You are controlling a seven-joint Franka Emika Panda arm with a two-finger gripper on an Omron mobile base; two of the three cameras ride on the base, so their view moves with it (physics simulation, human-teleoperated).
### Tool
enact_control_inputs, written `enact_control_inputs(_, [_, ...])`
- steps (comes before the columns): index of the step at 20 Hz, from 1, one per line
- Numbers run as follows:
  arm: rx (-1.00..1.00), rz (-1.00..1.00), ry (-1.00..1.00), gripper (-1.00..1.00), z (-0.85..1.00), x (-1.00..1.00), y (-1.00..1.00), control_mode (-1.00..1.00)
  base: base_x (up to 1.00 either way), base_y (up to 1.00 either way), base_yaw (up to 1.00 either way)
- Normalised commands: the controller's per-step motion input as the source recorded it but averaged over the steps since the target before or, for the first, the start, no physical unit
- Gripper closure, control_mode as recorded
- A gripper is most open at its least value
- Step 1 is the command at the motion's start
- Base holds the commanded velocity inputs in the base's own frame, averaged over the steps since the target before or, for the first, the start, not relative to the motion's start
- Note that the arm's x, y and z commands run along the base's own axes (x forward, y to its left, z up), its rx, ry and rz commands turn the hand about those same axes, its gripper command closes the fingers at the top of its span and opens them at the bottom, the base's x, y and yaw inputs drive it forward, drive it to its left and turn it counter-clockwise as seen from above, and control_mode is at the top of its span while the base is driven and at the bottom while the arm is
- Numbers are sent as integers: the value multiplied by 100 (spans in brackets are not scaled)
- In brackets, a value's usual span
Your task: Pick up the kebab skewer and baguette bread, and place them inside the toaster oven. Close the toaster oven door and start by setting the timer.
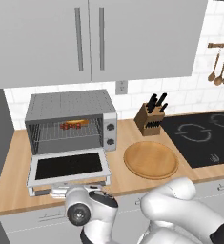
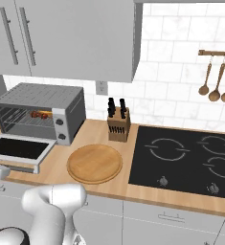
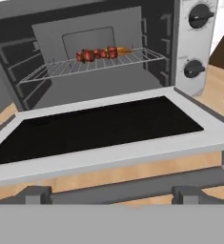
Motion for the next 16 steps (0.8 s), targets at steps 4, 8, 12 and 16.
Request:
enact_control_inputs(4, [-3, 0, 12, -100, -14, -7, 12, -100, 0, 0, 0])
enact_control_inputs(8, [-7, 0, 16, -100, -7, 0, 18, -100, 0, 0, 0])
enact_control_inputs(12, [-9, 0, 14, -100, -15, 0, 17, -100, 0, 0, 0])
enact_control_inputs(16, [-6, 5, 3, -100, -36, 0, 1, -100, 0, 0, 0])
